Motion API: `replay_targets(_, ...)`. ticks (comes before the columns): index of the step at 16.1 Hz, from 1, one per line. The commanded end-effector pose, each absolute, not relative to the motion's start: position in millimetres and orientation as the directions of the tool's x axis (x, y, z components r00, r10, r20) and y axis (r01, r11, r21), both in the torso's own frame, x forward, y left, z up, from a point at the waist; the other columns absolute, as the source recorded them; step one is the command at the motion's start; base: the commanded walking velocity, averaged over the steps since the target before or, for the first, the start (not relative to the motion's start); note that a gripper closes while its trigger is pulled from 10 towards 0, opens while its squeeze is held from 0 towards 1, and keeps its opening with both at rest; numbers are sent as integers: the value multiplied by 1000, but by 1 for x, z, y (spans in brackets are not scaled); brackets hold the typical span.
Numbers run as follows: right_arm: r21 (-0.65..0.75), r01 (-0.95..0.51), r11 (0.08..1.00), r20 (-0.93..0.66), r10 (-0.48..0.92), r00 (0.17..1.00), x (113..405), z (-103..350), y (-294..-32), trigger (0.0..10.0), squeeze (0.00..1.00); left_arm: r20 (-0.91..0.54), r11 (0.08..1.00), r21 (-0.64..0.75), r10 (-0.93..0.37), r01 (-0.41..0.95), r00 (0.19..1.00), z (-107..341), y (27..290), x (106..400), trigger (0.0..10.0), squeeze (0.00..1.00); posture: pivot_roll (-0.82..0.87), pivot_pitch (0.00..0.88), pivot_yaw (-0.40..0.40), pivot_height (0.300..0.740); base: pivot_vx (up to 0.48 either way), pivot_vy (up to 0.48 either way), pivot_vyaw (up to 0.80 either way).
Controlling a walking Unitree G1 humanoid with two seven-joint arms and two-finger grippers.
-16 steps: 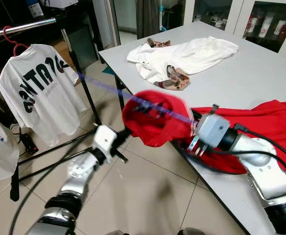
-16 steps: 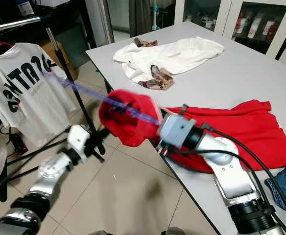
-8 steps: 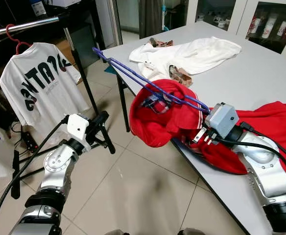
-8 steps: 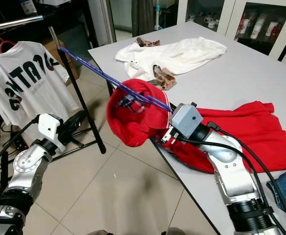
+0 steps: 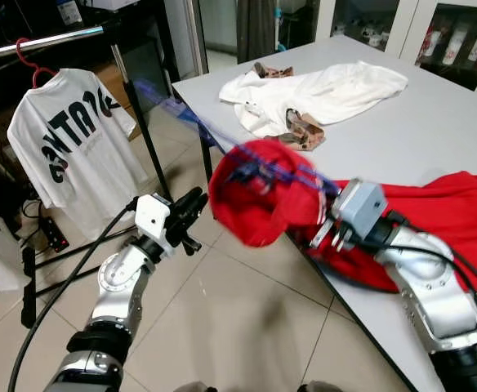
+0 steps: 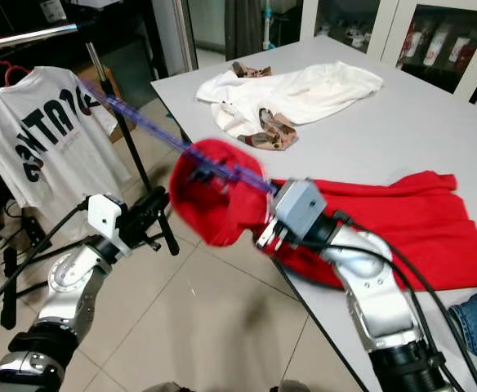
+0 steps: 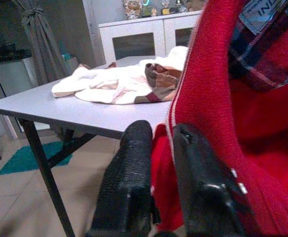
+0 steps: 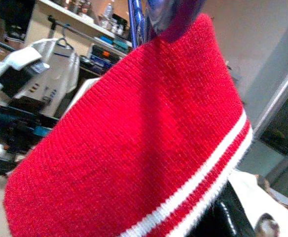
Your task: Hang hanger
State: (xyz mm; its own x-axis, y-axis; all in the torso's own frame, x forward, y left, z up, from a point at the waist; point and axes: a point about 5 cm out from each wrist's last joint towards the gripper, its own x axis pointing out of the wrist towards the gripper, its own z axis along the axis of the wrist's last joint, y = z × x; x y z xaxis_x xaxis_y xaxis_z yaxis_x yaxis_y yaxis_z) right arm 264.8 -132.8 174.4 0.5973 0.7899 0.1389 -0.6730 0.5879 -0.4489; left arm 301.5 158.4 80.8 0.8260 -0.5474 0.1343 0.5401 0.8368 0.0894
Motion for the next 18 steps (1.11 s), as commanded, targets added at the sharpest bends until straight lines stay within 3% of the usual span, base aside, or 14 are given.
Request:
replay_targets(1, -447, -678, 584, 184, 801, 569, 262, 184, -130, 0, 0, 137, 846, 90, -533, 526, 835, 82, 156, 303, 10000, 1000, -88, 0, 101, 736, 0, 0, 0)
replay_targets(5, -383, -718, 581, 246, 814, 527, 254, 196, -129, 0, 0, 139, 876, 58, -481, 478, 865, 81, 153, 305, 10000, 1000, -87, 0, 102, 736, 0, 0, 0)
replay_targets(14, -377, -728, 573, 228, 819, 527, 253, 195, -124, 0, 0, 190, 823, 170, -567, 542, 802, 90, 130, 296, 10000, 1000, -85, 0, 102, 736, 0, 0, 0)
replay_targets(15, -380, -720, 580, 221, 813, 539, 255, 194, -125, 0, 0, 202, 806, 166, -591, 568, 781, 91, 127, 289, 10000, 212, -87, 0, 103, 736, 0, 0, 0)
replay_targets(16, -380, -716, 586, 218, 809, 546, 256, 194, -126, 0, 0, 202, 801, 169, -598, 574, 776, 91, 127, 284, 10000, 0, -88, 0, 103, 736, 0, 0, 0)
replay_targets(18, -379, -705, 599, 202, 797, 569, 259, 192, -130, 0, 0, 170, 795, 179, -605, 580, 778, 84, 135, 265, 10000, 0, -86, 0, 100, 736, 0, 0, 0)
